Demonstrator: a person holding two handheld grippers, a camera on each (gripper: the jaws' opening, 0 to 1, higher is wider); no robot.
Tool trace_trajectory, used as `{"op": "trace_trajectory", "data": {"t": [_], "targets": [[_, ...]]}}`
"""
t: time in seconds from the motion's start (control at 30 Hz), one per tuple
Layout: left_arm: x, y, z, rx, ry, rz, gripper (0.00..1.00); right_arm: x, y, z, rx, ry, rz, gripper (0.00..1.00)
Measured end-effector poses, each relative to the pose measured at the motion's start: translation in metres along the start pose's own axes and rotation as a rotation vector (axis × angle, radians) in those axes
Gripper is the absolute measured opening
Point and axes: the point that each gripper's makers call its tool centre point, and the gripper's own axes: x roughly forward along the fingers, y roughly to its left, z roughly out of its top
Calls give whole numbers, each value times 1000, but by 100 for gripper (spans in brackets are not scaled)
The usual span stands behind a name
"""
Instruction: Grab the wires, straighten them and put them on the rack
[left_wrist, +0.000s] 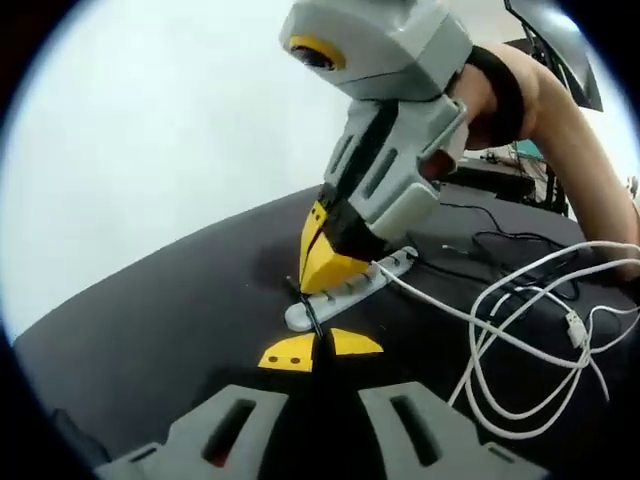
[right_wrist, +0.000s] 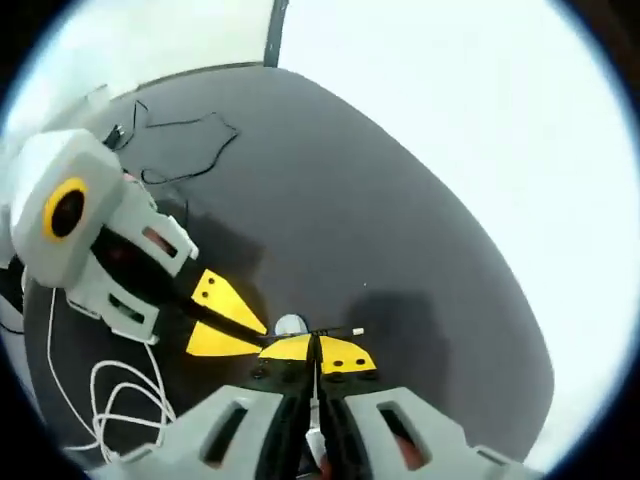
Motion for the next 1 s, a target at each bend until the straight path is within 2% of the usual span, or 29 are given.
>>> {"op": "trace_trajectory", "data": {"t": [0.27, 0.43, 0.47, 0.5, 0.53, 0.57, 0.63, 0.67, 0.77, 0.9, 1.0], "targets": [[1, 0, 0, 7, -5, 6, 6, 5, 2, -1, 28, -20, 7, 0], [0, -1, -1, -2, 7, -3, 6, -2, -1, -1, -4, -22, 21, 0], [0, -2, -1, -8, 8, -4, 6, -6, -2, 4, 1, -52, 33, 0], [0, -1, -1, -15, 9, -7, 6, -11, 1, 16, 33, -121, 70, 0], [0, -1, -1, -21, 10, -9, 6, -17, 9, 20, 114, -160, 103, 0], [0, -1, -1, -27, 12, -10, 6, -17, 6, 19, 179, -141, 103, 0], [1, 1, -1, -38, 14, -8, 6, -13, 0, 13, 114, -112, 83, 0], [1, 1, -1, -36, 14, -6, 6, -9, 0, 7, 112, -84, 76, 0], [1, 2, -1, -29, 12, -4, 6, -7, 6, 4, 78, -91, 91, 0], [1, 1, -1, -20, 9, -3, 6, 2, 5, 2, 98, -76, 78, 0], [1, 3, -1, -18, 8, 1, 6, -1, 5, 3, 93, -78, 79, 0]]}}
